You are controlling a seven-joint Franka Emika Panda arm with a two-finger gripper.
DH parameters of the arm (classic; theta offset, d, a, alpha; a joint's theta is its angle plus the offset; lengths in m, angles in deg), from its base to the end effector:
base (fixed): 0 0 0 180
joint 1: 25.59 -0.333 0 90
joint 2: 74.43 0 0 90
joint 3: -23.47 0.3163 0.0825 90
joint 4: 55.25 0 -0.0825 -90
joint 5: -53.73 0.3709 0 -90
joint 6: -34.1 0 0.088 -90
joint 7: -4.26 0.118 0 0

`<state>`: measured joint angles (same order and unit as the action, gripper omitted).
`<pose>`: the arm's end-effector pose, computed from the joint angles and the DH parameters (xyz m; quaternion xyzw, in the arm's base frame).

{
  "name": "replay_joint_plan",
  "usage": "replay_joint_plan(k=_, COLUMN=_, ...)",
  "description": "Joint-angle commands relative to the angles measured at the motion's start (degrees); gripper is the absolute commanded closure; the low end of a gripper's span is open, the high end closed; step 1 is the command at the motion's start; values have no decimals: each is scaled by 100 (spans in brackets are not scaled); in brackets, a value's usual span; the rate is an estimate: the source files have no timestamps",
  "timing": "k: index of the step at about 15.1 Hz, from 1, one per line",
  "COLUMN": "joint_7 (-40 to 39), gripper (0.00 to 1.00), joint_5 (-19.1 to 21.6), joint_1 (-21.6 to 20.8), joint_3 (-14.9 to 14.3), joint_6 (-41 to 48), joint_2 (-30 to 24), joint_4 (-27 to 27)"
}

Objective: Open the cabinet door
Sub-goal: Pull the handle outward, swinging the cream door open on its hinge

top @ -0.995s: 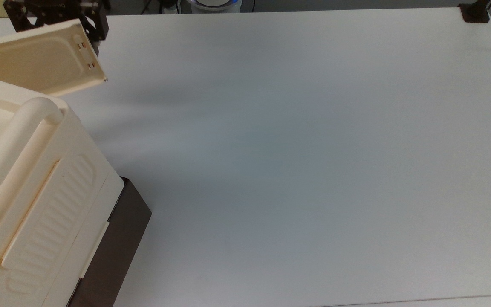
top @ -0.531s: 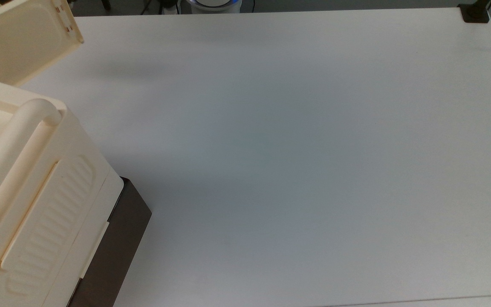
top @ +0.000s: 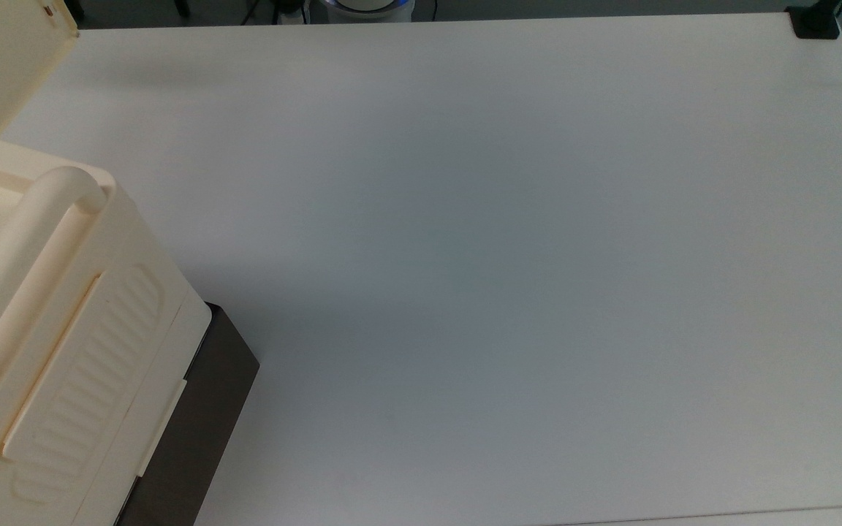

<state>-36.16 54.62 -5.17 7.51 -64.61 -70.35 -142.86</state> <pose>0.4705 -0.3375 0.6093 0.9974 0.0354 0.0478 0.0405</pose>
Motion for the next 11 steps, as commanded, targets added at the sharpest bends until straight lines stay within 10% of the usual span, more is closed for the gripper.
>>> replay_joint_plan(k=1, joint_7=-28, gripper=0, joint_5=157, joint_1=-39, joint_3=-267, joint_6=-96, joint_2=-328, joint_4=76)
replay_joint_plan(k=7, joint_7=1102, gripper=0, joint_5=1333, joint_1=-143, joint_3=-365, joint_6=79, joint_2=-1153, joint_4=130)
replay_joint_plan(k=11, joint_7=2544, gripper=0, joint_5=1282, joint_1=-933, joint_3=-153, joint_6=413, joint_2=-1321, joint_4=139)
